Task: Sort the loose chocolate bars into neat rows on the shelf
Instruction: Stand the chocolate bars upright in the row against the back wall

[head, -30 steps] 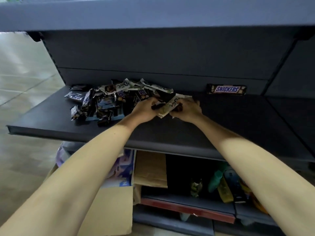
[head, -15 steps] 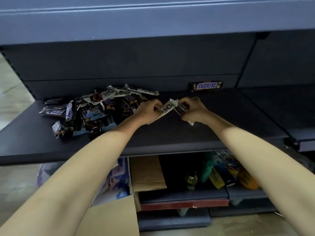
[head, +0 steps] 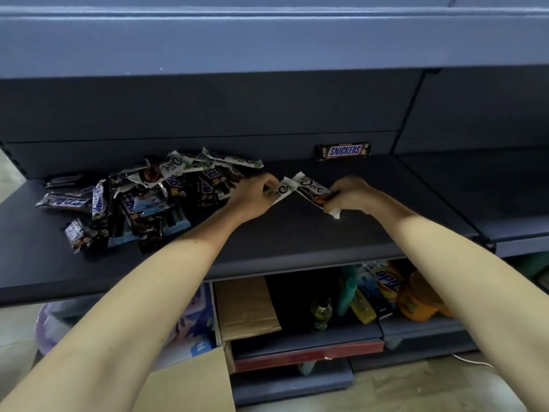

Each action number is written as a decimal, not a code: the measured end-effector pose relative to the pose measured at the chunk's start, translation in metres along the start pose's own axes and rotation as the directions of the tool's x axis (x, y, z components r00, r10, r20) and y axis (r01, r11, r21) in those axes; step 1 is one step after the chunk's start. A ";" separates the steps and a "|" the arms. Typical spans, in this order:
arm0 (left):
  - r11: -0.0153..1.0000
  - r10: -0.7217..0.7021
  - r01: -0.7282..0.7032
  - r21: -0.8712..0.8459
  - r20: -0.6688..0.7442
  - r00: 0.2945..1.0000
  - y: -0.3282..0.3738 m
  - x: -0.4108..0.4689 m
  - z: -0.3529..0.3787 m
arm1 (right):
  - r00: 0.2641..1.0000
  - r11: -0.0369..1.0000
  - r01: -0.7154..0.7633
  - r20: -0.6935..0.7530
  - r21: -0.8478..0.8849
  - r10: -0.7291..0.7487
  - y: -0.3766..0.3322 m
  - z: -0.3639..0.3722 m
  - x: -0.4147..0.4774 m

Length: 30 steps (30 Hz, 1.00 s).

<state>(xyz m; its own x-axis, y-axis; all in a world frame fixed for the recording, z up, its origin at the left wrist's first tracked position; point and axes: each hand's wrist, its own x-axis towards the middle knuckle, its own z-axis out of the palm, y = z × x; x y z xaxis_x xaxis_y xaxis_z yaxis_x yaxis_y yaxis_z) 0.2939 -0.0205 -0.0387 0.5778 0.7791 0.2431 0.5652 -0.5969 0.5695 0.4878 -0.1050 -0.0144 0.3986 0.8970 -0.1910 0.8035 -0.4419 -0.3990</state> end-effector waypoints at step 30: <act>0.728 -0.332 0.289 -0.621 0.048 0.942 0.114 0.071 0.096 | 0.967 0.718 0.153 -0.252 0.679 0.032 0.124 -0.045 0.034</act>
<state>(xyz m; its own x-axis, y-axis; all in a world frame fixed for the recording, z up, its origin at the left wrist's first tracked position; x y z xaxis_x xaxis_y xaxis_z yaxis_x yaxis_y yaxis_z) 0.4562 -0.0511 -0.0324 0.3845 0.9231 0.0021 0.2127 -0.0908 0.9729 0.6206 -0.1291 -0.0298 0.5224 0.8522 0.0286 0.3382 -0.1763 -0.9244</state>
